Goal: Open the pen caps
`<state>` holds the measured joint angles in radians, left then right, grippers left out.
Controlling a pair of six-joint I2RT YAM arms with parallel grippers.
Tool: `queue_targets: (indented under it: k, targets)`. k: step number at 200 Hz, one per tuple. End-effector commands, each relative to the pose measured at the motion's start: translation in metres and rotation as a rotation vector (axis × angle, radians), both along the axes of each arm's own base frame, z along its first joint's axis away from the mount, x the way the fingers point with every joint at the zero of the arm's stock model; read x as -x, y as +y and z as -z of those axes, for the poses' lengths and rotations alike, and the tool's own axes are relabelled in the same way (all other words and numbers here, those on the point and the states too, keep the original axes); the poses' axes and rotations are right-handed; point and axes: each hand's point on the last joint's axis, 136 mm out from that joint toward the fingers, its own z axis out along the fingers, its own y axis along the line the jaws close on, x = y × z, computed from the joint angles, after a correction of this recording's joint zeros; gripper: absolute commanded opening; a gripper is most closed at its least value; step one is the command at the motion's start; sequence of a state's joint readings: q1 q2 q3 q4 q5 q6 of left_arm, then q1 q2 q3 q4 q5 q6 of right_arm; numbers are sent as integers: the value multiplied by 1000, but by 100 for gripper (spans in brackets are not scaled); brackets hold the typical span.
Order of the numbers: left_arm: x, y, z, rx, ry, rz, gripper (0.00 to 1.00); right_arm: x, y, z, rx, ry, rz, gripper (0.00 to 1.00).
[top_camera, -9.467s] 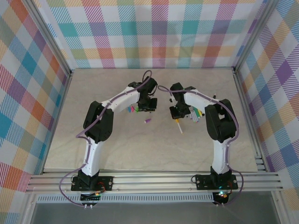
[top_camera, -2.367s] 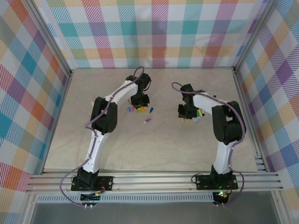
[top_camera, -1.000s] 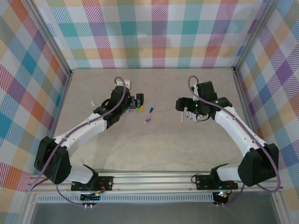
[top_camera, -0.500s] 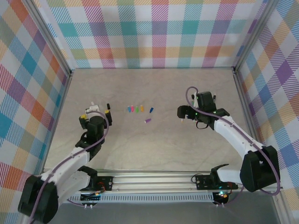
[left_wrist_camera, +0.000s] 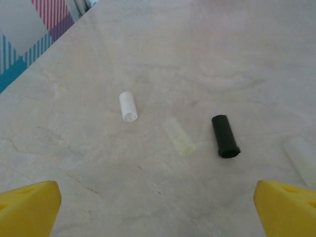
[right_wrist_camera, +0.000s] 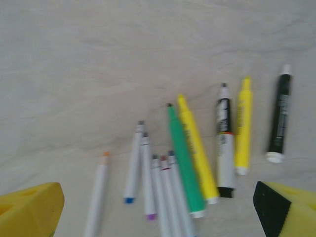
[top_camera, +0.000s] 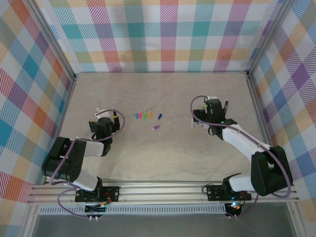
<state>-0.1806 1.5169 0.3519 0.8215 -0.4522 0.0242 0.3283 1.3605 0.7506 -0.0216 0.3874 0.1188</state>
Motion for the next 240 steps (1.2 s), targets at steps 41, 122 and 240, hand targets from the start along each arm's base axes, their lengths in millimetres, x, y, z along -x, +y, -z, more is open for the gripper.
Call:
queue_targets:
  k: [41,122,240]
  targets:
    - [-16,-4,-4,55,-28,48,100,-46,-35,26,337,-188,76,99]
    - [-19,-1,-3,79,-20,53,100,-13,-37,-8,65,-349,-41,99]
    - [-19,0,-1,93,-12,59,100,-23,-62,32,-144,-310,-24,99]
